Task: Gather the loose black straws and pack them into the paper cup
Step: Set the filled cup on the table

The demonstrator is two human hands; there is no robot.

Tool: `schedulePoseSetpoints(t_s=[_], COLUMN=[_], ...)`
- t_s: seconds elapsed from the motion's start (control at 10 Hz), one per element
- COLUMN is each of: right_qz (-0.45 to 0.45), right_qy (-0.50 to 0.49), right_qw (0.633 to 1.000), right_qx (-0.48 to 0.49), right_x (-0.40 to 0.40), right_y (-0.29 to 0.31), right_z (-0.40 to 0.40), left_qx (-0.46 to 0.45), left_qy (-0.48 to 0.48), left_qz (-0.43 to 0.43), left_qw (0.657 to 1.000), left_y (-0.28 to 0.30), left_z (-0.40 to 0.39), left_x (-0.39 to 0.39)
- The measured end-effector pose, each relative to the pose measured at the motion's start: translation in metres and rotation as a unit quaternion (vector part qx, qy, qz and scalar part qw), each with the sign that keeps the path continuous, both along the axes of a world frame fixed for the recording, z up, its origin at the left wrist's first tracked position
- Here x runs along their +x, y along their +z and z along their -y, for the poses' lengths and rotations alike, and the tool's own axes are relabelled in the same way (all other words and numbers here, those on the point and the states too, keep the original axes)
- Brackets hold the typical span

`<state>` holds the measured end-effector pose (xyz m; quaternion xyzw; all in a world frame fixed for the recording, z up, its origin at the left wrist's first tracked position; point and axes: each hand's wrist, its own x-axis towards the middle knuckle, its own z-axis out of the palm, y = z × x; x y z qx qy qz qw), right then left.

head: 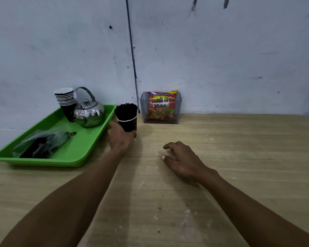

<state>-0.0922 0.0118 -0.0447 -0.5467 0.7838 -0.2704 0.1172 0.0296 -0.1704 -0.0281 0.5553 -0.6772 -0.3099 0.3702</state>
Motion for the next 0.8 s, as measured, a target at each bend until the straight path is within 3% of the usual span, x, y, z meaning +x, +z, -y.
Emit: schedulePoseSetpoints(t_s=[0.4, 0.8], right_qz=[-0.054, -0.084], right_qy=[0.022, 0.016], right_qw=[0.998, 0.996], right_qx=[-0.005, 0.014], right_x=[-0.031, -0.028], right_y=[0.002, 0.005], right_z=[0.038, 0.041], left_qx=[-0.021, -0.018], left_qy=[-0.015, -0.044], left_qz=[0.022, 0.001], left_qw=[0.999, 0.999], left_y=[-0.003, -0.01], left_z=[0.092, 0.09], left_x=[-0.053, -0.049])
